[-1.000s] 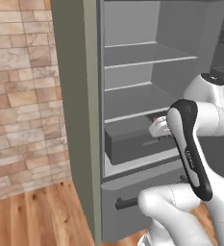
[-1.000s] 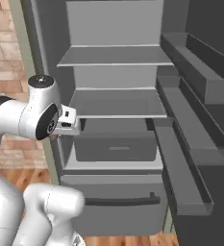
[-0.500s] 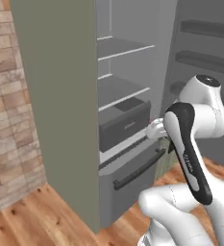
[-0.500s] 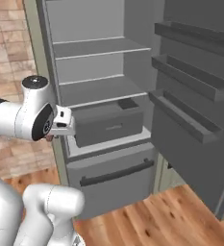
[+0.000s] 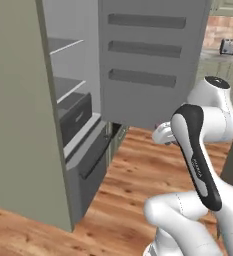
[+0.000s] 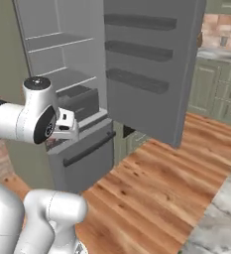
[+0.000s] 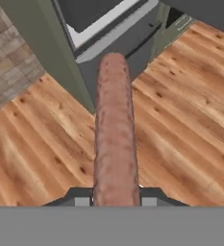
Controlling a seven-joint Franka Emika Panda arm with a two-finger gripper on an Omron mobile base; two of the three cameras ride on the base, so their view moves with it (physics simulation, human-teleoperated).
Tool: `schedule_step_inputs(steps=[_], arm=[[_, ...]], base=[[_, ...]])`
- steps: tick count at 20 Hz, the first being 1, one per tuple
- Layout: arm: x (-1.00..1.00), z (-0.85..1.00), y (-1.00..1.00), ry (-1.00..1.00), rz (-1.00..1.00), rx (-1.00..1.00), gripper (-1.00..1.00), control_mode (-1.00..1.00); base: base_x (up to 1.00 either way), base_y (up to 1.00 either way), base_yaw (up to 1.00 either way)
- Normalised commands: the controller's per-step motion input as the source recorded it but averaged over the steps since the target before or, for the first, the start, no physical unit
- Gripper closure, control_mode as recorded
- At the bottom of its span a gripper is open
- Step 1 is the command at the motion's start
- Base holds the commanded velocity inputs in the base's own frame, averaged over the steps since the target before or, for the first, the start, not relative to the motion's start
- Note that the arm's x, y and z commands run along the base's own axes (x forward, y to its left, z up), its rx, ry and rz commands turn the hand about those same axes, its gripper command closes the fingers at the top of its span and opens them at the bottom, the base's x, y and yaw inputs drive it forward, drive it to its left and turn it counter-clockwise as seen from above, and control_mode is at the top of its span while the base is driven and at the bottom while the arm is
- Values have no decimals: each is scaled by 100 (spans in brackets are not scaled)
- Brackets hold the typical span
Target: Move the hot dog bun to the plate on the dining table and place the condiment next to that plate. Then navigate to the fridge and take the sausage and place it on the plate as well.
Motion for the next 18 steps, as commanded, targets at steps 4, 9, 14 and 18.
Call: schedule_step_inputs(steps=[4, 9, 14, 18], arm=[[0, 0, 0, 0, 0, 0, 100, 100], [0, 0, 0, 0, 0, 0, 100, 100], [0, 0, 0, 0, 0, 0, 100, 100], [0, 0, 0, 0, 0, 0, 100, 100]], base=[[-100, 24, -65], [-100, -1, -52], [-71, -34, -24], [-13, -93, -13]])
